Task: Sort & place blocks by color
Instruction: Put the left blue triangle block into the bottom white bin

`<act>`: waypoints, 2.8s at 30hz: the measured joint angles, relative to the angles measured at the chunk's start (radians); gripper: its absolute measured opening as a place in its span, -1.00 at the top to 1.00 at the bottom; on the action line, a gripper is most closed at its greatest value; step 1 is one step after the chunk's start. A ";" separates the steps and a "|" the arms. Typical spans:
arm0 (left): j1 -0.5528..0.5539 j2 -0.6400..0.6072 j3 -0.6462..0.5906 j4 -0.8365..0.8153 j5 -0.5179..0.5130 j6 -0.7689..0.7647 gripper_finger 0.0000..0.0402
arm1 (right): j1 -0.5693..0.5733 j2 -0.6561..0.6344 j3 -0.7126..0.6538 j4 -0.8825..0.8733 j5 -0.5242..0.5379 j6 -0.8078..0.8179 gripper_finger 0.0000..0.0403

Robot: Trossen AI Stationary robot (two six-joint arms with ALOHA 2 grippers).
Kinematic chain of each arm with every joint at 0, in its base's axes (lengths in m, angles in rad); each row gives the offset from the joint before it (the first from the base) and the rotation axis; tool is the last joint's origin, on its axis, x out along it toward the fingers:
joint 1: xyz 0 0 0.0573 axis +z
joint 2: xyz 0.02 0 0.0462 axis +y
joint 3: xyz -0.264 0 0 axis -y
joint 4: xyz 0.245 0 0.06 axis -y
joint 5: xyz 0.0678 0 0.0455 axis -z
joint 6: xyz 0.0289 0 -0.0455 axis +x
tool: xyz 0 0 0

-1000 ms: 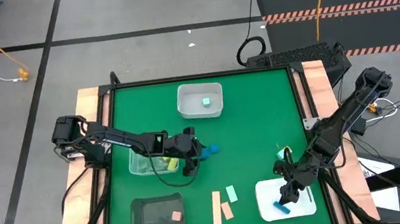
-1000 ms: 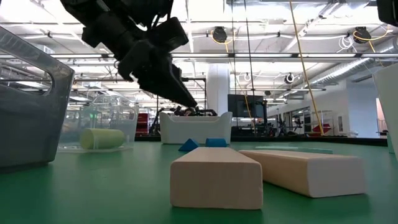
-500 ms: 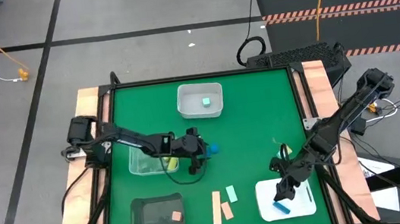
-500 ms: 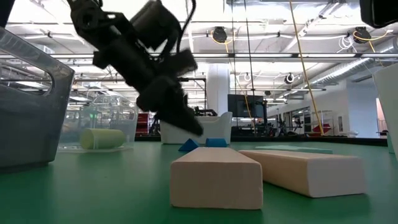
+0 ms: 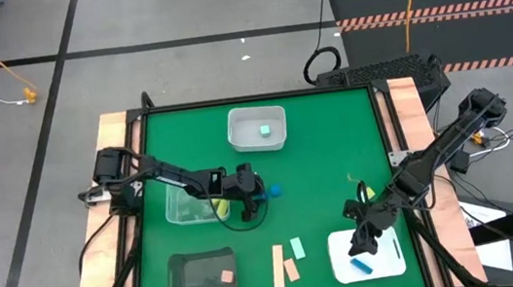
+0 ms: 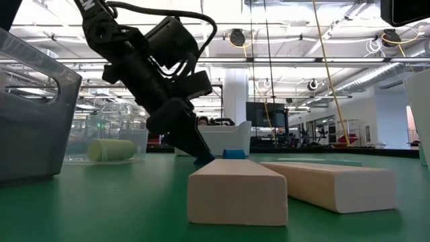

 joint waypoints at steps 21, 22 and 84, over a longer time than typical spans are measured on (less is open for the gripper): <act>-0.002 -0.223 -0.004 0.071 0.080 -0.207 0.33 | -0.020 0.000 0.000 0.018 0.064 -0.156 -0.32; -0.004 -0.245 -0.004 0.080 0.080 -0.206 0.33 | -0.028 0.000 0.000 0.018 0.085 -0.176 -0.32; -0.101 -0.399 0.148 0.056 -0.351 0.272 0.33 | -0.627 0.321 0.120 0.925 0.211 -0.292 0.54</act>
